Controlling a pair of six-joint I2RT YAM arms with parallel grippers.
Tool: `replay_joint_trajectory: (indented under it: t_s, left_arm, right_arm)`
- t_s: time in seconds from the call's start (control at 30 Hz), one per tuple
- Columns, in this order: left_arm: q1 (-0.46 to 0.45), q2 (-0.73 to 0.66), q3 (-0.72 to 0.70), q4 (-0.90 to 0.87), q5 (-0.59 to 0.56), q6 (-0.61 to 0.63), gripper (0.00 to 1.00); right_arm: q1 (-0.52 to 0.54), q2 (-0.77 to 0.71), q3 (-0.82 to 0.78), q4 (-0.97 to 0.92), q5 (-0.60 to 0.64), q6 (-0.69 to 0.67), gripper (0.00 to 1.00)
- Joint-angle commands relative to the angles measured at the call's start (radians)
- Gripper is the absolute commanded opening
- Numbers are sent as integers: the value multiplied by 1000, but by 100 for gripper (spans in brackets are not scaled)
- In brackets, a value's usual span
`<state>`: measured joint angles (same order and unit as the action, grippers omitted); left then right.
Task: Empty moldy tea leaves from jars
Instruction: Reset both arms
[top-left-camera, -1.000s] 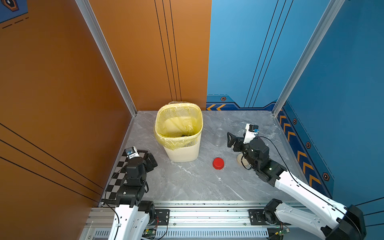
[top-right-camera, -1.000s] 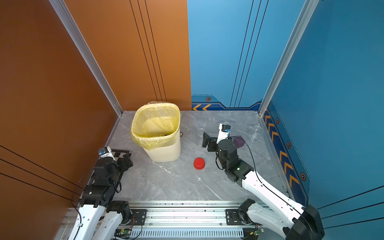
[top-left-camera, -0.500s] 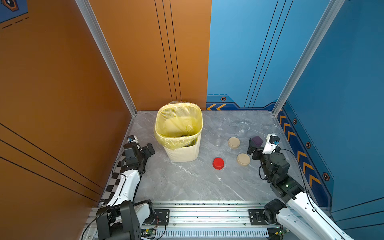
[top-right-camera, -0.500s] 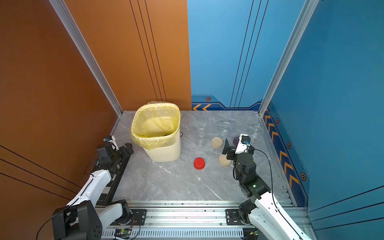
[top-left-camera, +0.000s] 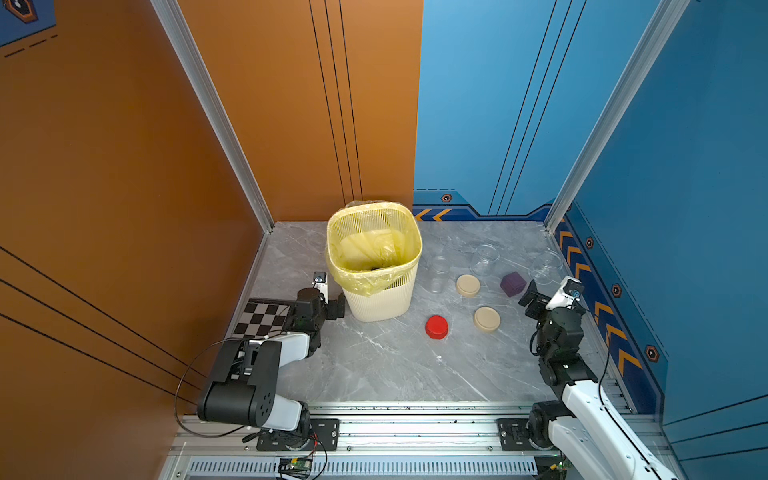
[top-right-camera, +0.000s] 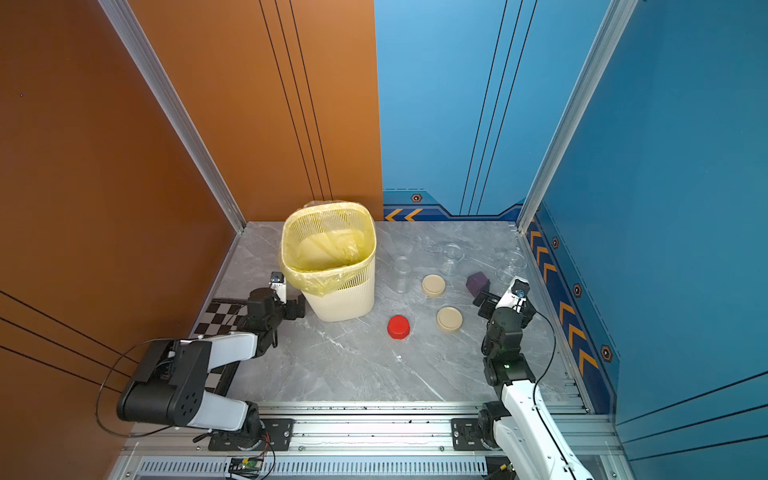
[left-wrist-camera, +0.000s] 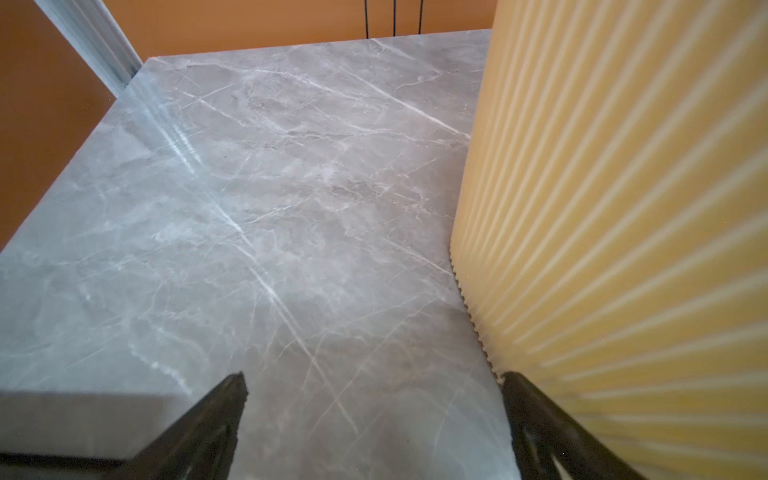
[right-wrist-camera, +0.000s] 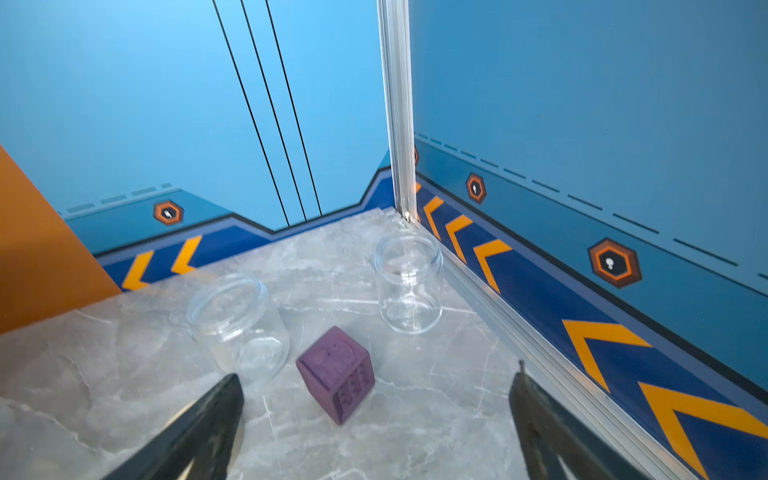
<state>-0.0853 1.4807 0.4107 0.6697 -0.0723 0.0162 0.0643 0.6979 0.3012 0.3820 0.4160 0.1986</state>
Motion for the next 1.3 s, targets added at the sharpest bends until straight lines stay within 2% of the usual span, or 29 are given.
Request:
replay_joint_trajectory:
  t_s: [0.0,0.03,0.13,0.27,0.5,0.57,0.63,0.8,0.97,1.0,1.03,1.13,1.27]
  left_arm:
    - [53,58,-62,271,-74,-13,98]
    - [63,94,-100,406,-68,-17,98]
    - [65,84,-98,388,-80,-22,98]
    - [71,87,-87,370,-94,-33,98]
    - [77,85,-74,338,-130,-55,98]
    - [78,83,-75,340,-130,-56,98]
    - [73,80,-76,340,-133,-52,98]
    - [63,84,-72,335,-96,-23,98]
    - [59,84,-71,335,-74,-10,98]
    - [58,83,-71,335,-70,-9,98]
    - [57,84,-71,335,-65,-4,98]
    - [57,86,-68,334,-29,11,98]
    - [57,85,-60,315,-4,22,98]
  right_arm:
    - [-44,-10,-61,108,-27,-5,100]
    - [-54,-4,-60,91,-38,-7,100]
    - [-63,15,-56,55,-59,-12,100]
    - [-67,122,-94,211,-64,-60,100]
    - [-87,339,-91,422,-189,-72,100]
    - [-82,405,-85,452,-207,-43,100]
    - [-59,434,-89,464,-187,-70,100]
    - [18,607,-148,725,-164,-163,100]
    - [121,921,-153,1040,-84,-268,100]
    - [133,911,-139,1007,-70,-280,100]
    - [102,898,-140,989,-97,-250,100]
    - [99,883,-79,871,-26,-226,100]
    - [36,847,29,607,-127,-170,100]
